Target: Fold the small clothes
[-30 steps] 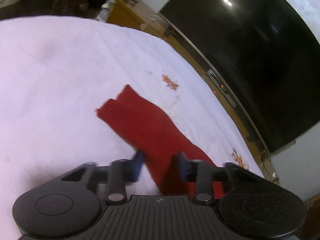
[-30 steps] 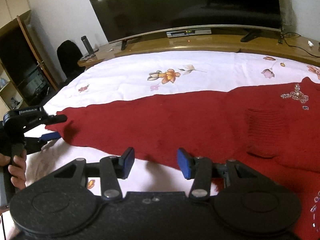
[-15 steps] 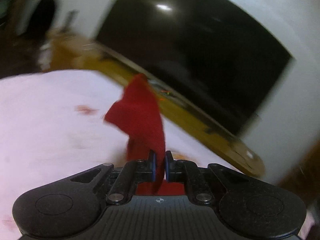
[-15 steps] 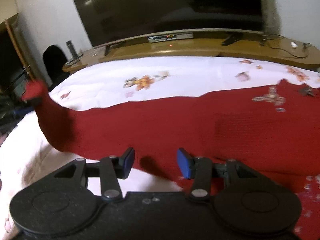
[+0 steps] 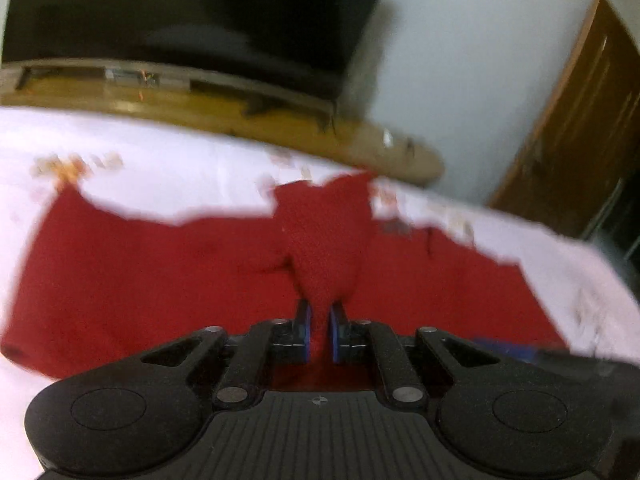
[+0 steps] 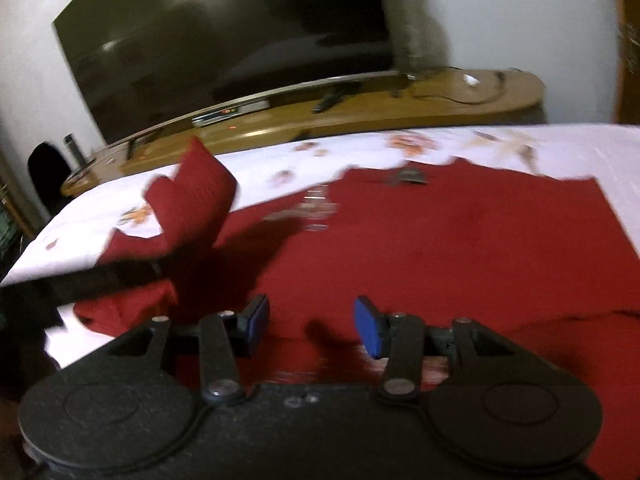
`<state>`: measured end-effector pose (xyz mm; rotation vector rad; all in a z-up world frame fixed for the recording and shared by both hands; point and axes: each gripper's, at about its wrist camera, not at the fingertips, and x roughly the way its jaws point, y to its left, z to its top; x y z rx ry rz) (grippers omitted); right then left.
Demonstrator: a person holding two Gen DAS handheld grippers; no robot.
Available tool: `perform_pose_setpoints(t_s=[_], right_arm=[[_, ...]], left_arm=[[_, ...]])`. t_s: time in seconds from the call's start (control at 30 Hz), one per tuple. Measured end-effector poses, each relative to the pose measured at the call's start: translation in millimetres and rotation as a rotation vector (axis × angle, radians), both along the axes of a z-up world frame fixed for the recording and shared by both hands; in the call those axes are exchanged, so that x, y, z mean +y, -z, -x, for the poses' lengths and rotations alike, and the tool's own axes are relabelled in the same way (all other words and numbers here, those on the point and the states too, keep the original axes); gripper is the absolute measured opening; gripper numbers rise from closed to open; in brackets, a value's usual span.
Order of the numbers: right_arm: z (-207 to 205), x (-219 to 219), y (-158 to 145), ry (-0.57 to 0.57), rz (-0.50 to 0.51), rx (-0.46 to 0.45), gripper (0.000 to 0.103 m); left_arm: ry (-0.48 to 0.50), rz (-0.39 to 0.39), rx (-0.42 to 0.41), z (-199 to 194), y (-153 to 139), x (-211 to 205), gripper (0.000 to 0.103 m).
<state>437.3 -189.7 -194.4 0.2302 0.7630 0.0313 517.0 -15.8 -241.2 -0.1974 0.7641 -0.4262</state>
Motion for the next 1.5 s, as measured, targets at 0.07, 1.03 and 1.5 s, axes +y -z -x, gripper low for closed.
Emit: perform_pose_setpoints(t_s=[0.07,1.03,1.5], right_arm=[[3.4,-18.9,1.2,0.013,-0.016,0.002,0.048],[-24.1,10.3,17.2,-0.079,-0.11,0.03,0.013],[-9.8,-109.1,-13.8,0.069,0.126,-0.03,0.013]], left_arm=[[0.006,-0.054,0.024,7.9,4.7,-15.5,0.01],[-0.311,-0.112,-0.034,24.7,1.8,123.2,0.069],[-0.243,-0.092,-0.046,17.1,-8.2,64.9,0.069]])
